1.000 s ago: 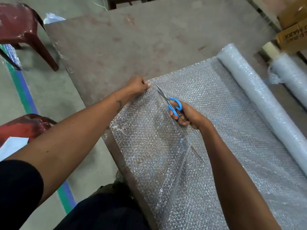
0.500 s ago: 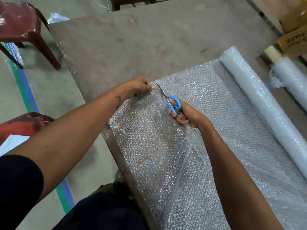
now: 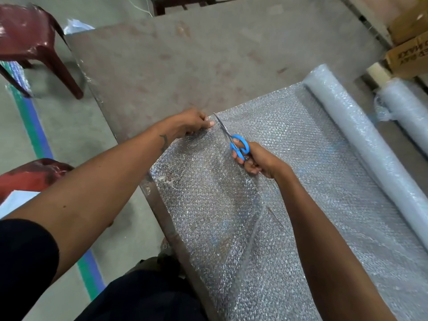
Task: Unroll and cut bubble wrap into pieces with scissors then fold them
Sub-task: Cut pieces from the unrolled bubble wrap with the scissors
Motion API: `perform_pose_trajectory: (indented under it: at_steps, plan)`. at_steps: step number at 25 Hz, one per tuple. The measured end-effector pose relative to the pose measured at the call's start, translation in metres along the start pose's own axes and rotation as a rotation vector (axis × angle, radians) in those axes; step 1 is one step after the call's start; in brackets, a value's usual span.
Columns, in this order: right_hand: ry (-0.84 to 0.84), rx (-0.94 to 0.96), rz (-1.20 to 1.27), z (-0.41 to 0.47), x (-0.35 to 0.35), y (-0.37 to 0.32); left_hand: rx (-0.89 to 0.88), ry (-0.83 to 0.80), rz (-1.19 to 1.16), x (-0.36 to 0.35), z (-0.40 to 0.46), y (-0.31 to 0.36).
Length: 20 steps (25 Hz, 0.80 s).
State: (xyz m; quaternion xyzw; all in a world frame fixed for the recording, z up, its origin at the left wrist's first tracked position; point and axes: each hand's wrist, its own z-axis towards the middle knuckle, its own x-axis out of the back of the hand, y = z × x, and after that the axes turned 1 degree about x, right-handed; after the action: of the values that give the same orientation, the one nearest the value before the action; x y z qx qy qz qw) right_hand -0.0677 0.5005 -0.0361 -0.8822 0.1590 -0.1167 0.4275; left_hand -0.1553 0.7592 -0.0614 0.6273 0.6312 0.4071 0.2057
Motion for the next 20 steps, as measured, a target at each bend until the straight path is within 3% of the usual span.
perform_pose_trajectory:
  at_steps: [12, 20]
  plan:
    - [0.079, 0.035, -0.077, 0.003, 0.003, -0.004, -0.035, 0.028, 0.094, 0.001, 0.001, -0.002]
    - [0.37, 0.132, -0.508, -0.051, -0.025, 0.011, -0.227, 0.449, 0.517, 0.016, -0.02, 0.006]
